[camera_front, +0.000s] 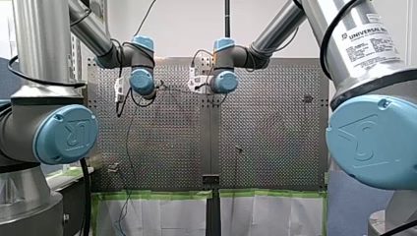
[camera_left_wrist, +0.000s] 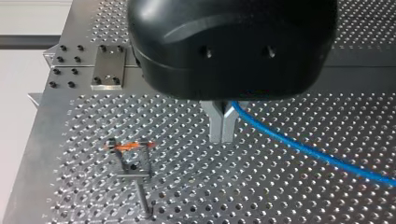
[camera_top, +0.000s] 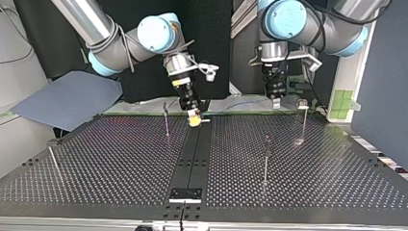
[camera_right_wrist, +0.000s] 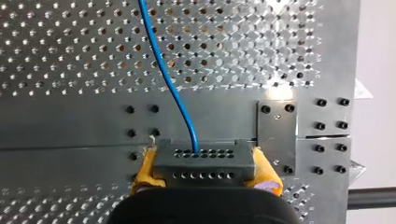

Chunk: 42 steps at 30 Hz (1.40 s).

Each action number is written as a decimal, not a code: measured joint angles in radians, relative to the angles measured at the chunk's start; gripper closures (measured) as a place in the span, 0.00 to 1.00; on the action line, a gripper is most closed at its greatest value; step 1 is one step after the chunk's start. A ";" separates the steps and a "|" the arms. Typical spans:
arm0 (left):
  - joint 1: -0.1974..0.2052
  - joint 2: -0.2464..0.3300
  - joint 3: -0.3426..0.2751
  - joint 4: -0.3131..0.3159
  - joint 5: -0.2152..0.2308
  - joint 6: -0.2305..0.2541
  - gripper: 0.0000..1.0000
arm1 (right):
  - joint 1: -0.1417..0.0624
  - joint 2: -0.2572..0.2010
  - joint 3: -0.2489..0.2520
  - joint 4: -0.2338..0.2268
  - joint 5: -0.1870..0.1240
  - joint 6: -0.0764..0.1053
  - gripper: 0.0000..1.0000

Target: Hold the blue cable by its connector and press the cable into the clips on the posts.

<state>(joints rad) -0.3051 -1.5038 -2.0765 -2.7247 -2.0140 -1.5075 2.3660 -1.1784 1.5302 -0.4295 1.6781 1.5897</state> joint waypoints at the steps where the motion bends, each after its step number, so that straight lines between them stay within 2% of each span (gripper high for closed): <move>1: 0.000 0.000 0.011 -0.011 0.001 -0.003 1.00 | 0.000 0.001 -0.007 0.003 -0.001 0.003 1.00; 13: 0.004 -0.002 0.118 -0.091 0.000 -0.020 1.00 | -0.012 0.014 -0.058 0.030 -0.016 0.020 1.00; 20: 0.010 -0.019 0.130 -0.100 0.010 -0.020 1.00 | -0.027 0.017 -0.078 0.041 -0.018 0.030 1.00; 27: 0.023 -0.047 0.138 -0.099 0.026 -0.021 1.00 | -0.036 0.035 -0.097 0.055 -0.028 0.031 1.00; 31: 0.035 -0.051 0.149 -0.100 0.033 -0.025 1.00 | -0.030 0.056 -0.116 0.062 -0.036 0.026 1.00; 42: 0.054 -0.066 0.185 -0.123 0.044 -0.029 1.00 | -0.001 0.070 -0.180 0.084 -0.059 0.021 1.00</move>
<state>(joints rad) -0.2516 -1.5693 -1.8918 -2.8482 -1.9701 -1.5365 2.3646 -1.1085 1.3507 -0.3453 1.6190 1.6112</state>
